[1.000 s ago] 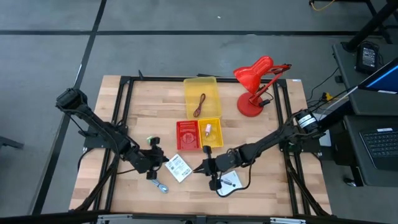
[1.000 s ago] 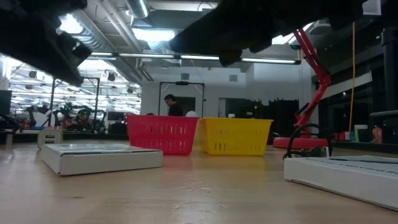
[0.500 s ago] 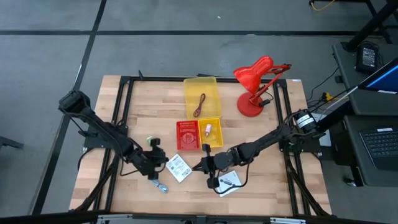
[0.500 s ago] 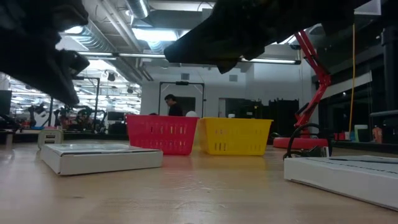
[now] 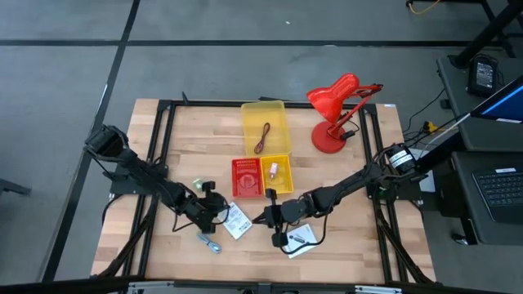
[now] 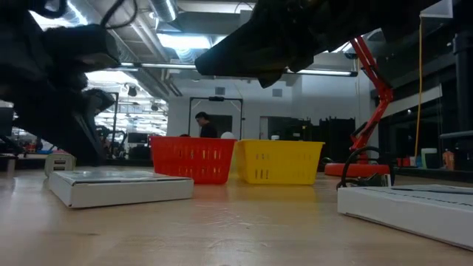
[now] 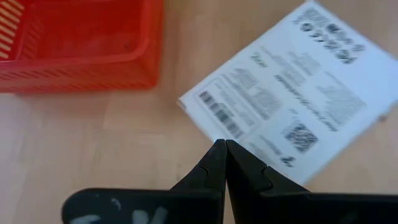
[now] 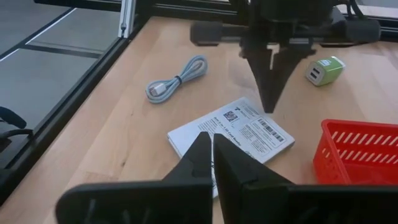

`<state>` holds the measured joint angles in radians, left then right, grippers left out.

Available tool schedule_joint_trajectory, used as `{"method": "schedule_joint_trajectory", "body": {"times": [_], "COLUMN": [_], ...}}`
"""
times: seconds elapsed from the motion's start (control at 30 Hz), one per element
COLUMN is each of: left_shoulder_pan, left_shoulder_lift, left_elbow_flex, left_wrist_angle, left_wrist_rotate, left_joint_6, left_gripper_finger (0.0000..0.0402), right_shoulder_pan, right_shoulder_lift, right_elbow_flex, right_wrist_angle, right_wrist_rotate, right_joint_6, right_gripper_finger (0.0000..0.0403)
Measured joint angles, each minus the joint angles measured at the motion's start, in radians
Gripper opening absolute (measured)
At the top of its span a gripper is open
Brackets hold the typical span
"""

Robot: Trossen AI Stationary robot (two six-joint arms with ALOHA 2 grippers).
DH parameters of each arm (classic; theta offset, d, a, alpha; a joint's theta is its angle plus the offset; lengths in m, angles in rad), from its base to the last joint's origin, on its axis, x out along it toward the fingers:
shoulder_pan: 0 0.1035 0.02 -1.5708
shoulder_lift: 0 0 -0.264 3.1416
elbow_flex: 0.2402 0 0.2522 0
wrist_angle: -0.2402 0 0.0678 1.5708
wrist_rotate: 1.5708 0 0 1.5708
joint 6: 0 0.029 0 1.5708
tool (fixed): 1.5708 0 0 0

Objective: Pick and place items into bin
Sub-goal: Put the left white card reader box into the red bin

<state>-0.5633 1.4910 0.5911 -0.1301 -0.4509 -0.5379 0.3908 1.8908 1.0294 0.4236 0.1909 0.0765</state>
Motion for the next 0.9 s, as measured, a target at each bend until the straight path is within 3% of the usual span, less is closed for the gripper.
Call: {"method": "schedule_joint_trajectory", "body": {"times": [0.3,0.9], "left_shoulder_pan": [0.038,0.035], "left_shoulder_lift": [0.040,0.009], "left_elbow_flex": [0.000,0.001], "left_wrist_angle": [-0.001,0.000], "left_wrist_rotate": [0.051,0.026], "left_joint_6": [-0.002,0.012], "left_gripper_finger": [0.0003,0.0003], "right_shoulder_pan": [0.000,0.000], "right_shoulder_lift": [0.000,0.000], "right_elbow_flex": [0.000,-0.001], "right_wrist_angle": [-0.001,-0.004], "right_wrist_rotate": [0.000,0.000], "right_joint_6": [0.001,0.001], "right_gripper_finger": [0.0000,0.0000]}}
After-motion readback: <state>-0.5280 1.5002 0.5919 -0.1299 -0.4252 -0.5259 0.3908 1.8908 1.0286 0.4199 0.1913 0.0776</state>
